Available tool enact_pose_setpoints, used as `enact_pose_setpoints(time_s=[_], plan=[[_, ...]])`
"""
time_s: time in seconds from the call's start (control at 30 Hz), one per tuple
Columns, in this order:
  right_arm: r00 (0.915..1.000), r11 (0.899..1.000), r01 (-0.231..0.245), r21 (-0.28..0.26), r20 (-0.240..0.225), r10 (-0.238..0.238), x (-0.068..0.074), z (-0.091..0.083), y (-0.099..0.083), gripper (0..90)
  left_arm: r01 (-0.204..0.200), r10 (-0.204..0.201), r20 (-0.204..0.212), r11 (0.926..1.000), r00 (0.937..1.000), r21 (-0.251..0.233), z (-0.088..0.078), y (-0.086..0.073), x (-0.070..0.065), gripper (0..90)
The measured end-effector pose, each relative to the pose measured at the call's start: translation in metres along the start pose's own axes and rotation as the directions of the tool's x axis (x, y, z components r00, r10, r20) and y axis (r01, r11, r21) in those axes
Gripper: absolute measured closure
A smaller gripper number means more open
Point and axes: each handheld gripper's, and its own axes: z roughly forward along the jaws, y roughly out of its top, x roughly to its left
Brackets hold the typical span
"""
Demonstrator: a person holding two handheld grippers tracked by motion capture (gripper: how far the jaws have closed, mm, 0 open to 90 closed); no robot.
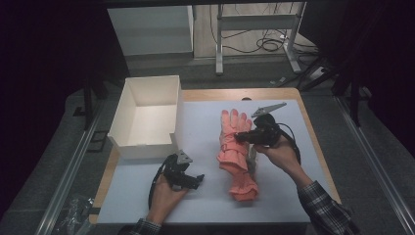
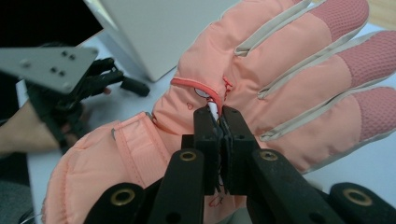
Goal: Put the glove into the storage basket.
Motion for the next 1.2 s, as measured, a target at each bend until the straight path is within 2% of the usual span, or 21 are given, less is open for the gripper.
enact_pose_setpoints(time_s=[0.07,0.2,0.4,0.57,0.73,0.77,0.83,0.97,1.03,1.07,1.13,1.17,1.2], plan=[[1.0000,1.000,0.000,0.002,-0.002,0.000,0.001,-0.003,-0.003,85.6,-0.001,0.001,0.000,1.0000,1.0000,0.001,0.000,0.000,0.000,2.8],[1.0000,1.000,0.006,0.014,-0.006,-0.005,0.013,-0.019,-0.021,85.6,0.000,0.000,0.000,1.0000,1.0000,0.001,0.000,0.000,0.000,2.8],[0.9999,0.999,0.014,0.042,0.005,-0.015,0.021,-0.024,-0.039,85.4,0.002,-0.002,0.002,1.0000,1.0000,0.003,0.000,0.000,0.000,2.8],[0.9996,0.997,0.010,0.072,0.026,-0.012,0.018,-0.015,-0.053,85.1,-0.002,0.002,0.000,1.0000,1.0000,0.002,0.000,0.000,0.000,2.8],[0.9983,0.995,0.014,0.094,0.055,-0.019,0.015,0.003,-0.064,83.7,-0.002,0.002,0.000,1.0000,1.0000,0.001,0.000,0.000,0.000,2.8],[0.9981,0.996,-0.002,0.091,0.061,-0.004,0.014,0.008,-0.068,83.7,-0.002,0.002,0.001,1.0000,1.0000,0.004,0.000,0.000,0.000,2.8],[0.9975,0.996,-0.004,0.092,0.070,-0.002,0.015,0.013,-0.072,83.6,-0.003,0.003,0.001,1.0000,1.0000,0.004,0.000,0.000,0.000,2.8],[0.9977,0.996,-0.009,0.086,0.067,0.003,0.015,0.015,-0.076,82.1,0.001,-0.001,0.000,1.0000,1.0000,0.001,0.000,0.000,0.000,2.8],[0.9979,0.997,-0.015,0.069,0.064,0.010,0.013,0.013,-0.079,76.3,0.001,-0.001,0.000,1.0000,1.0000,0.001,0.000,0.000,0.000,2.8],[0.9979,0.997,-0.015,0.069,0.064,0.010,0.013,0.013,-0.079,76.3,0.001,-0.001,0.000,1.0000,1.0000,0.001,0.000,0.000,0.000,2.8],[0.9976,0.998,-0.017,0.056,0.068,0.014,0.013,0.007,-0.078,64.0,0.001,-0.001,0.000,1.0000,1.0000,0.001,0.000,0.000,0.000,2.8],[0.9976,0.998,-0.017,0.056,0.068,0.014,0.013,0.007,-0.078,64.0,0.001,-0.001,0.000,1.0000,1.0000,0.001,0.000,0.000,0.000,2.8],[0.9975,0.999,-0.008,0.051,0.071,0.005,0.013,0.004,-0.076,59.5,0.001,-0.001,0.000,1.0000,1.0000,0.002,0.000,0.000,0.000,2.8]])
